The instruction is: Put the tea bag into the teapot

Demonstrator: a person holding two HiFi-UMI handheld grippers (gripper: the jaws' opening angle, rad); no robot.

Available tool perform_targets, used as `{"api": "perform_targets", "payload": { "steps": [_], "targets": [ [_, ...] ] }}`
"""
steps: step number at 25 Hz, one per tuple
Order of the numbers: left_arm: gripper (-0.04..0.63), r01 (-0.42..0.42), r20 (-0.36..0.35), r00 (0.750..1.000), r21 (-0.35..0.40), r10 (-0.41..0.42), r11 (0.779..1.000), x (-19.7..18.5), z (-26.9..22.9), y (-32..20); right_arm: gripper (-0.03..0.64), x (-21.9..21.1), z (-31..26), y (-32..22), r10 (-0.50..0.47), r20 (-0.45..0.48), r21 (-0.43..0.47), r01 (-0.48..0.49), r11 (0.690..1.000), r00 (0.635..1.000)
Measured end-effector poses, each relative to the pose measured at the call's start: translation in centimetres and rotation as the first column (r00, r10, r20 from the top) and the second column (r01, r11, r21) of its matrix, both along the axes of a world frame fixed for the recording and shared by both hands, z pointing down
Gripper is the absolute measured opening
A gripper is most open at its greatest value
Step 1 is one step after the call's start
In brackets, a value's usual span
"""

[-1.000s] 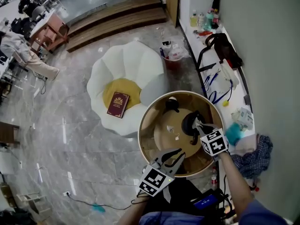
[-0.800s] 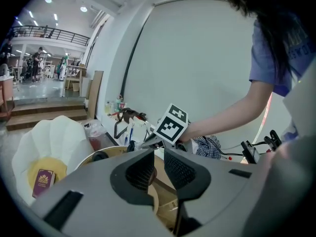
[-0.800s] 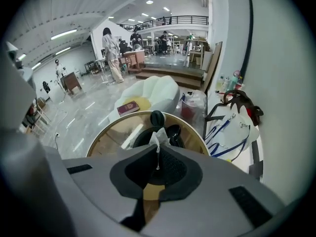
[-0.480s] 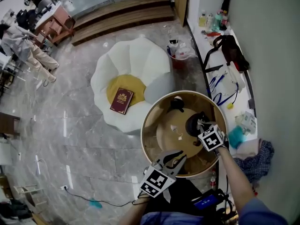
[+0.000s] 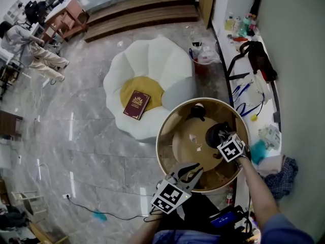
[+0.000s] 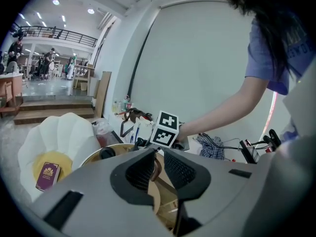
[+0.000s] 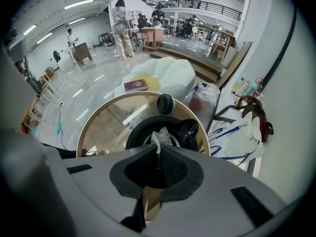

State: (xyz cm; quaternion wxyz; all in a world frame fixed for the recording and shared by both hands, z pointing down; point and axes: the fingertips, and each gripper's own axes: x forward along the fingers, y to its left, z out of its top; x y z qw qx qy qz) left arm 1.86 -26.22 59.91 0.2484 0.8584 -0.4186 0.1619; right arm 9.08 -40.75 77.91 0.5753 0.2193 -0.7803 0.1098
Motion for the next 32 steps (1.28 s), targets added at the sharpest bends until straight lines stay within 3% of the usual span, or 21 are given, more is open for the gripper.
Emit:
{"api": "perform_targets", "payload": {
  "steps": [10, 18, 32],
  "targets": [
    [0.058, 0.027, -0.005, 1.0, -0.012, -0.027, 1.0, -1.2, 0.3, 0.5, 0.028, 0.2, 0.4, 0.0, -0.01, -0.058, -0.1, 0.004, 0.995, 0.998],
    [0.058, 0.027, -0.015, 1.0, -0.018, -0.028, 0.999, -1.5, 0.2, 0.8, 0.071, -0.5, -0.7, -0.5, 0.109, 0.048, -0.136, -0.102, 0.985, 0.993],
    [0.058, 0.006, -0.02, 1.0, -0.007, -0.006, 1.0, -2.3, -0.9, 1.8, 0.091, -0.7, -7.9, 0.9, 0.204, 0.246, -0.018, -0.206, 0.978, 0.947]
  ]
}}
